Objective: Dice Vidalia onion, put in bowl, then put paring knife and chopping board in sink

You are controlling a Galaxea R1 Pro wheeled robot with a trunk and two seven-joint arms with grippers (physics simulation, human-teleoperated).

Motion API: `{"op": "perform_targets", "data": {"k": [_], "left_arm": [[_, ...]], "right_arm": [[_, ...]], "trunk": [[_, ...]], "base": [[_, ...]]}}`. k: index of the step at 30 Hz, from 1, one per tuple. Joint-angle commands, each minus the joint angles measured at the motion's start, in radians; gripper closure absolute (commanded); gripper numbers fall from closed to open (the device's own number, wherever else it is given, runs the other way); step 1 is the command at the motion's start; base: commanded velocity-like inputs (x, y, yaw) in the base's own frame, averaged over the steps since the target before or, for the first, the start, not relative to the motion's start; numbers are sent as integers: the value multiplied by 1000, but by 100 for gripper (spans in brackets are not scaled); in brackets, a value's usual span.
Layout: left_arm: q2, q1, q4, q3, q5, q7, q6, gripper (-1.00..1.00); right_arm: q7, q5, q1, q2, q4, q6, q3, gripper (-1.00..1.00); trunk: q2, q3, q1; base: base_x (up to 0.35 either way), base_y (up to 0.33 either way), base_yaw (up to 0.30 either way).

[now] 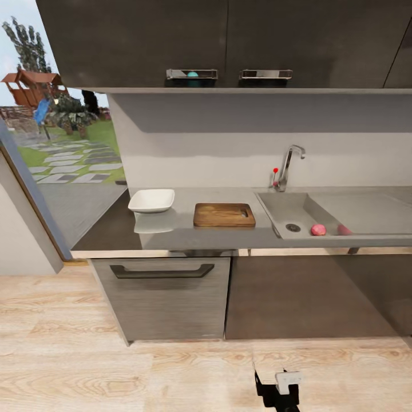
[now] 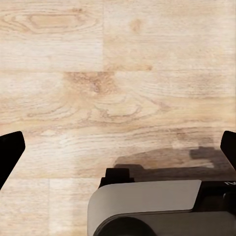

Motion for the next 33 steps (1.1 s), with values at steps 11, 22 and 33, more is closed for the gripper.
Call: {"op": "perform_targets", "data": {"k": [11, 22, 33], "left_arm": [[1, 1, -3, 3, 3, 0, -1, -100], [0, 1, -3, 3, 4, 0, -1, -100], [1, 1, -3, 3, 4, 0, -1, -100]], "right_arm": [[-5, -7, -1, -3, 32, -15, 8, -100], [-5, -7, -1, -3, 33, -15, 8, -100], [-5, -7, -1, -3, 33, -15, 8, -100]], "trunk": [[0, -1, 0], [70, 31, -38], [147, 65, -80]], "base": [[0, 0, 0], [0, 0, 0], [0, 0, 0]]}}
